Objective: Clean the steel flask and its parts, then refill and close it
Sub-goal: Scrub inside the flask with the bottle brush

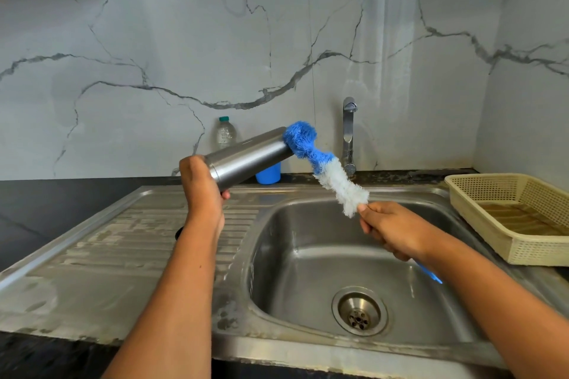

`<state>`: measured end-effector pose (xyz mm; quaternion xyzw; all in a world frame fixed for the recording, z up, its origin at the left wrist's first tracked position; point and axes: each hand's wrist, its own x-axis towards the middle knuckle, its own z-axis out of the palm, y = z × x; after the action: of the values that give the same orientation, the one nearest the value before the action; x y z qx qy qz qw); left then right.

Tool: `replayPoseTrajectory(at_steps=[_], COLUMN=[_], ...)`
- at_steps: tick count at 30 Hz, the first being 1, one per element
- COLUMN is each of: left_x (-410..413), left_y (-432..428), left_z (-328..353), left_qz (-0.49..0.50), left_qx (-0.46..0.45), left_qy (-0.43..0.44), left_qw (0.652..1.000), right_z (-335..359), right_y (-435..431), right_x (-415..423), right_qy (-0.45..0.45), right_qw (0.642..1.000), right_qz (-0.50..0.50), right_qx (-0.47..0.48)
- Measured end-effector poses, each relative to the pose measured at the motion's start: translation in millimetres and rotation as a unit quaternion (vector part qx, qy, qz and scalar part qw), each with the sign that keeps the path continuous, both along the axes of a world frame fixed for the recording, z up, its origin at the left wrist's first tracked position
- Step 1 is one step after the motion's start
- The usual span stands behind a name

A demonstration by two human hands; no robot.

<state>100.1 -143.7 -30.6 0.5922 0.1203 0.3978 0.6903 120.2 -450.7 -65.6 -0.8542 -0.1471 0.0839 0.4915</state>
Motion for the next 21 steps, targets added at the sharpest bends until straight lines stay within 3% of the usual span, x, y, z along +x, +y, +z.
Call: replayPoseTrajectory(at_steps=[5, 13, 21], left_x=[3.2, 7.4, 7.7], left_y=[-14.7, -3.6, -17.2], left_z=[-1.6, -3.7, -6.5], left_qz=[-0.041, -0.099, -0.176], left_qx=[0.040, 0.009, 0.027], left_qy=[0.022, 0.071, 0.122], left_qw=[0.998, 0.992, 0.977], right_z=[1.6, -1.1, -2.5], right_y=[6.4, 0.8, 3.3], right_x=[1.3, 5.5, 5.8], right_qy=[-0.012, -0.118, -0.101], right_qw=[0.999, 0.986, 0.988], right_qz=[-0.017, -0.098, -0.078], right_qx=[0.042, 0.060, 0.085])
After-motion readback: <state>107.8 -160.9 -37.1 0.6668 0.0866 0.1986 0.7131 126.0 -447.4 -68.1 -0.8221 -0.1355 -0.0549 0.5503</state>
